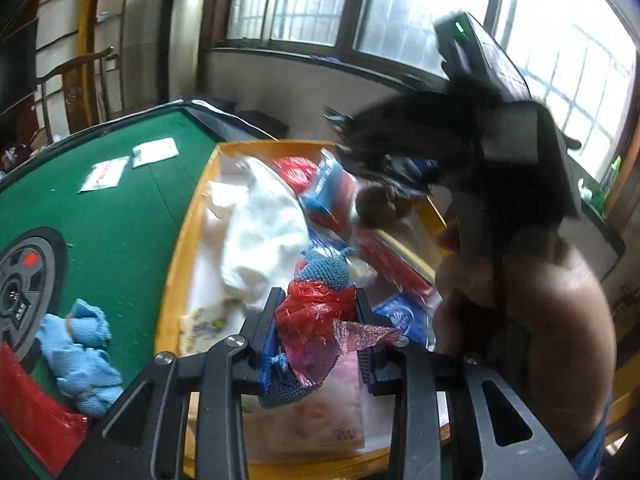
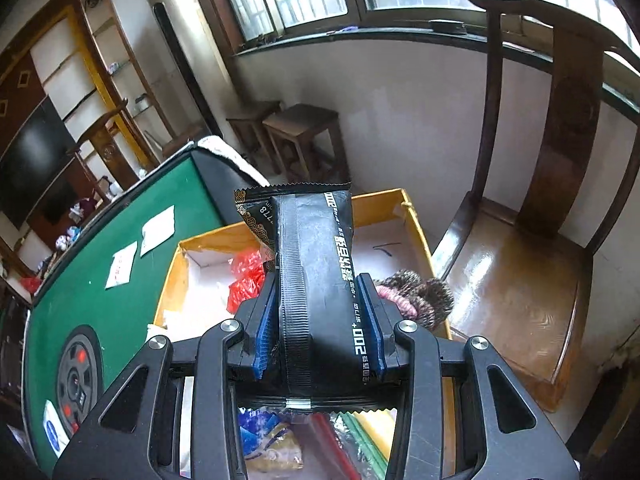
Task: Organize soft objects
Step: 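Carry the red bundle with the left tool while the right tool carries the black pack to the tray, then open both tools to drop the red bundle and black pack into the tray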
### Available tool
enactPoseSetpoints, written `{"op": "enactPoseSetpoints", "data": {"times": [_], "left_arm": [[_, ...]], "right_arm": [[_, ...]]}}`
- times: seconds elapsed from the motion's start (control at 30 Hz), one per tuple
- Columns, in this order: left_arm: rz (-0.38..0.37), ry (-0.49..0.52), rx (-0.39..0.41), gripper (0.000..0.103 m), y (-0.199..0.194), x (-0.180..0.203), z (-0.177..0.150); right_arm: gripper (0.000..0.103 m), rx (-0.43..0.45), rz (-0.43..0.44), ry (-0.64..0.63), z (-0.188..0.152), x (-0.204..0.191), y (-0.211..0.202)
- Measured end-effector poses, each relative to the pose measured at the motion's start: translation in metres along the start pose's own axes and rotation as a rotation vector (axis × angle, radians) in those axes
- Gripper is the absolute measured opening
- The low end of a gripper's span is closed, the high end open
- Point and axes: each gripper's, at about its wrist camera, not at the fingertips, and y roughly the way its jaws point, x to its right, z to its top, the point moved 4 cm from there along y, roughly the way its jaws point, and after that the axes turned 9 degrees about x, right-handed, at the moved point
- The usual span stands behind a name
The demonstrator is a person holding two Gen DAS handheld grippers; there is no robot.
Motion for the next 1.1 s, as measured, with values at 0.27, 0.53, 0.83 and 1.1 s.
{"op": "enactPoseSetpoints", "data": {"times": [0.27, 0.53, 0.83, 1.1], "left_arm": [[-0.017, -0.004, 0.001, 0.037, 0.001, -0.001, 0.0], [-0.054, -0.059, 0.011, 0.044, 0.001, -0.006, 0.005], [-0.031, -0.077, 0.065, 0.048, -0.022, -0.013, 0.017], [0.089, -0.158, 0.115, 0.048, -0.063, -0.07, 0.023]], "right_arm": [[0.053, -0.019, -0.006, 0.005, -0.011, -0.009, -0.005], [0.061, 0.067, 0.001, 0.011, -0.005, -0.012, -0.023], [0.061, 0.157, 0.031, 0.032, -0.001, -0.017, -0.04], [0.061, 0.214, 0.178, -0.099, -0.011, -0.066, -0.056]]}}
